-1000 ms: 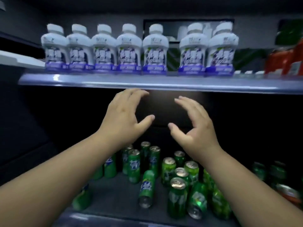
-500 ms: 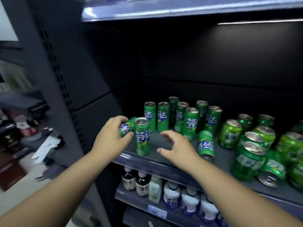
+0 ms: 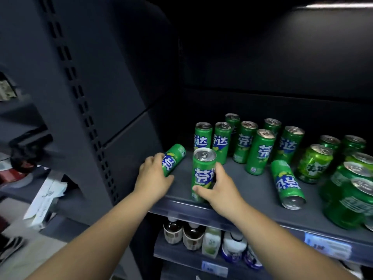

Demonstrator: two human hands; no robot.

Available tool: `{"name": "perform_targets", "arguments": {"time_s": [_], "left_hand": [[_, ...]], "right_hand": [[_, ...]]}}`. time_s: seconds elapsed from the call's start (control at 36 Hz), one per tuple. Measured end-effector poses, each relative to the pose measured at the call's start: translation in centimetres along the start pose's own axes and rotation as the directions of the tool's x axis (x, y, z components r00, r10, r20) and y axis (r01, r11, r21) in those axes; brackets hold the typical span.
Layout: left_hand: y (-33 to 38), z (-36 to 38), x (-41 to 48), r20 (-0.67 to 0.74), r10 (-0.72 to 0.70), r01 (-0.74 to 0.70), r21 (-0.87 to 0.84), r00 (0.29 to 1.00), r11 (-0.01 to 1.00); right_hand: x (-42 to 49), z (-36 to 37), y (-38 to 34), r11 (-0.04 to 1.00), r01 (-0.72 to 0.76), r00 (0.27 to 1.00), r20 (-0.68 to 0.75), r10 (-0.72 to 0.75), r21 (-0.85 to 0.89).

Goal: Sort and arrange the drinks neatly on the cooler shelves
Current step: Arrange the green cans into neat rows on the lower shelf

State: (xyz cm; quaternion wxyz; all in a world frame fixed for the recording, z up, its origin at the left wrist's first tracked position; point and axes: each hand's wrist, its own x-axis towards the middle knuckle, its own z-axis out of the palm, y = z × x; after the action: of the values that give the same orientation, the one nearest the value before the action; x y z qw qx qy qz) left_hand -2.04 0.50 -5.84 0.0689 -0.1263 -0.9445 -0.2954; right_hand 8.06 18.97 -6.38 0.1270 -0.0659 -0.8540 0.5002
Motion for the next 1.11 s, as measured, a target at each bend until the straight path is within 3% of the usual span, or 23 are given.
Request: {"name": "perform_targets", "arguments": {"time_s": [0.22,0.33,0.5,0.78,0.86,0.97,1.11], "left_hand": [[-0.2,0.4,0.7,-0.077,0.067,-0.081,-0.202,0.995,0.976],[1.3,-1.5,1.3,-0.165,0.101,-0.158,-0.383,0.981,0.910],[3.1,-3.7,1.7,-0.111,0.136,-0.176,-0.588,0.984,0.790],[1.8,-3.1,1.5,0.090,0.229,-0.106,-0.688,0.969,0.718],[0.7,-1.9,1.0,0.129,0.253,-0.104,-0.668,0.959,0.737],[-1.2,-0.2,0.3,0.168,0.209,-0.067,-0.602,0.963,0.796],[-3.0,0.5,0.2,0.188,0.161,-0.002,-0.644,0.969,0.765]], "right_hand": [[-0.1,-1.2,0.6,0.999,-0.008,0.997,-0.074,0.006,-0.034],[0.0,-1.9,1.1,1.000,-0.012,0.996,-0.085,0.010,-0.015],[0.2,-2.5,1.1,1.000,-0.015,0.998,-0.056,0.016,0.003],[-0.2,-1.5,1.0,1.000,-0.009,0.994,-0.108,0.008,-0.010],[-0.3,-1.4,1.0,0.999,-0.015,0.994,-0.112,0.012,-0.032],[-0.3,-1.4,1.1,0.998,-0.042,0.997,-0.071,0.039,-0.047],[-0.4,-0.7,1.5,0.998,-0.047,0.998,-0.046,0.045,-0.037]]}}
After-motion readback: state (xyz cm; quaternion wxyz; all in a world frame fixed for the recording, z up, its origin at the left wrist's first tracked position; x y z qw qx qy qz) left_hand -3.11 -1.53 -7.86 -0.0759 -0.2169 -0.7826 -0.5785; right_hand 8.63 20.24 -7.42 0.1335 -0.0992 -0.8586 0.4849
